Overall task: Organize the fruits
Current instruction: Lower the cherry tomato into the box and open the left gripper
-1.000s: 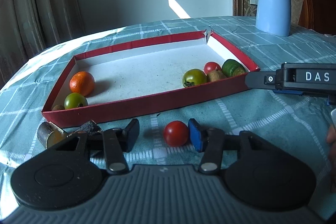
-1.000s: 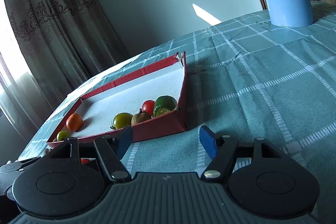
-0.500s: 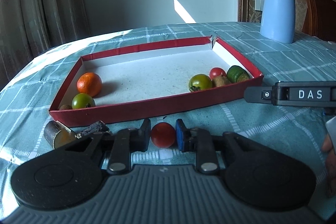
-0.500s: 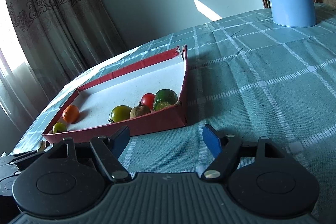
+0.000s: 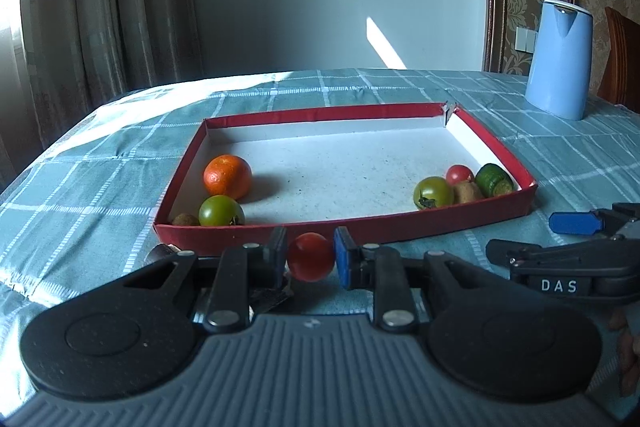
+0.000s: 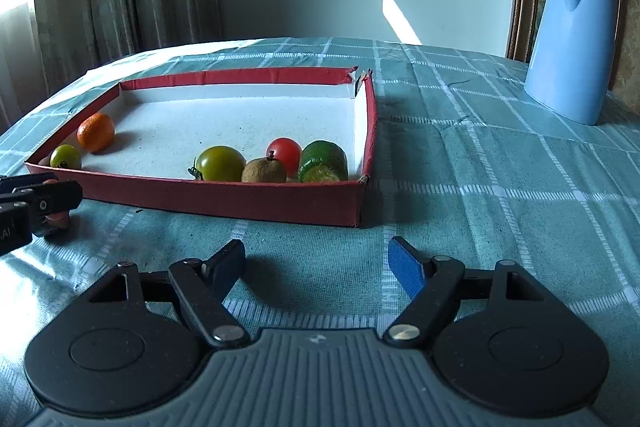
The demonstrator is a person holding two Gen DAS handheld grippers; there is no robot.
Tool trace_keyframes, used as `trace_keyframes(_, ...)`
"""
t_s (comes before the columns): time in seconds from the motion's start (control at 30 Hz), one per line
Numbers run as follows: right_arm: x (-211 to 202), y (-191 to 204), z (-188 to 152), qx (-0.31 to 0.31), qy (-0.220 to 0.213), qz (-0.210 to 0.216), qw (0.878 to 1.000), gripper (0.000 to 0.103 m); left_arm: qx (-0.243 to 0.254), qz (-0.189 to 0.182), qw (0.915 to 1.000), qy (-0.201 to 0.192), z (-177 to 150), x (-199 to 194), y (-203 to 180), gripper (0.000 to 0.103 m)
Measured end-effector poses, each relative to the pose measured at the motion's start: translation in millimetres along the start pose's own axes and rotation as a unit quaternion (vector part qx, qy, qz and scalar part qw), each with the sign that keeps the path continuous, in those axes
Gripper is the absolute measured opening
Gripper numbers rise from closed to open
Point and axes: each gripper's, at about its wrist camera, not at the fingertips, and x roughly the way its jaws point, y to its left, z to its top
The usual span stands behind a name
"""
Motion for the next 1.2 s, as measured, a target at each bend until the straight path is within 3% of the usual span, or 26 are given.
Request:
trace_keyframes(0.37,0,-2,0,0.001,-0.001,0.001,1.000,0.080,-0.014,0.033,0.9990,-0.025,40,14,13,0.023)
trace_keyframes(0.7,1,-3,1,0.007,-0.001,0.013,1.000,0.084,-0.024,0.065,0.9974,0.021,50,76,15,0.023)
trace_keyframes(0.97,0,-4,1,0.011,-0.002,0.019,1.000,0.087,-0.013,0.071,0.9971,0.026,42,85,14,0.024)
trace_keyframes(1.2,0,-5,1,0.014,-0.003,0.022,1.000,0.087,-0.014,0.069,0.9973,0.021,44,80,13,0.044)
